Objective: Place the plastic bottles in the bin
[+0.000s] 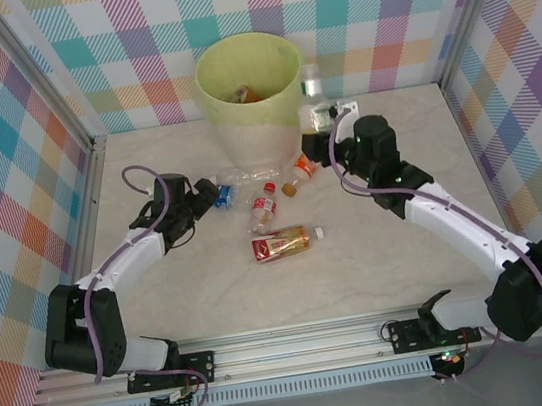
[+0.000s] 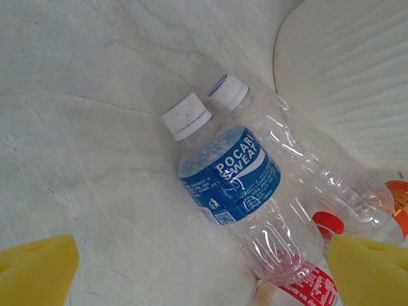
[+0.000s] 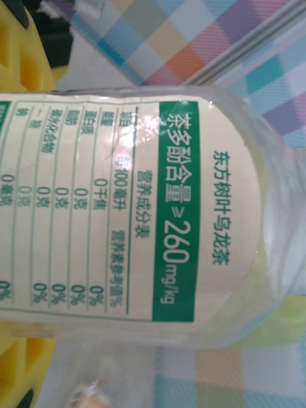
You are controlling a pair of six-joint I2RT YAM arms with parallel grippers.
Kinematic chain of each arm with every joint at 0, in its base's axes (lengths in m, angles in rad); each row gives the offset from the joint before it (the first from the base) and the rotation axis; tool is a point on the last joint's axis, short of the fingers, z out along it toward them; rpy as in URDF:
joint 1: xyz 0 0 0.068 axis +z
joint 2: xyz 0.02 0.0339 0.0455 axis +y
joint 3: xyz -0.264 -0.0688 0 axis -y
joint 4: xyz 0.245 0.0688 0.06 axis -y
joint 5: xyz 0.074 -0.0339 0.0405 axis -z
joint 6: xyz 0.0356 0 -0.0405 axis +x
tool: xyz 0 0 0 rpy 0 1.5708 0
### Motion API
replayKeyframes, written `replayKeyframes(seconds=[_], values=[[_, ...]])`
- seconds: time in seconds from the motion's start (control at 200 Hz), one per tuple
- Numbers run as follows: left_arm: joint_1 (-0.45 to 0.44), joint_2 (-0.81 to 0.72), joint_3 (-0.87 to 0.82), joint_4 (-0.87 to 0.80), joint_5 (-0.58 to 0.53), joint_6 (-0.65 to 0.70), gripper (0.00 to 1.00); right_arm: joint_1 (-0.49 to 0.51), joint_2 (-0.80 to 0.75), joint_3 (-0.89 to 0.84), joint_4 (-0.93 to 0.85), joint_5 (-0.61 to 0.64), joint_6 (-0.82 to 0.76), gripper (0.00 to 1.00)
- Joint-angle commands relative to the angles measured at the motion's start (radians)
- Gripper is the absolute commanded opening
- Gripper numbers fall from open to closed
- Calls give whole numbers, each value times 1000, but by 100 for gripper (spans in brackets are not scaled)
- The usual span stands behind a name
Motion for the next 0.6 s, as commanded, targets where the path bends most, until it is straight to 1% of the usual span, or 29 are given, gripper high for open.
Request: replayKeyframes(seconds=[0.0, 0.135, 0.37, 0.51, 0.595], values=[[13, 8, -13, 15, 16, -13, 100, -3, 81, 168, 49, -101, -65, 48], [14, -6, -29, 13, 18, -11, 100, -30, 239, 430, -77, -98, -66, 48], [14, -40, -58, 26, 29, -10, 100, -76, 545, 791, -140, -83, -120, 50], [14, -61, -65, 3, 10, -5, 100, -88, 728, 1044, -272, -46, -166, 50], [14, -79, -86, 20, 8, 4, 100, -91, 811, 1170, -355, -73, -177, 52]])
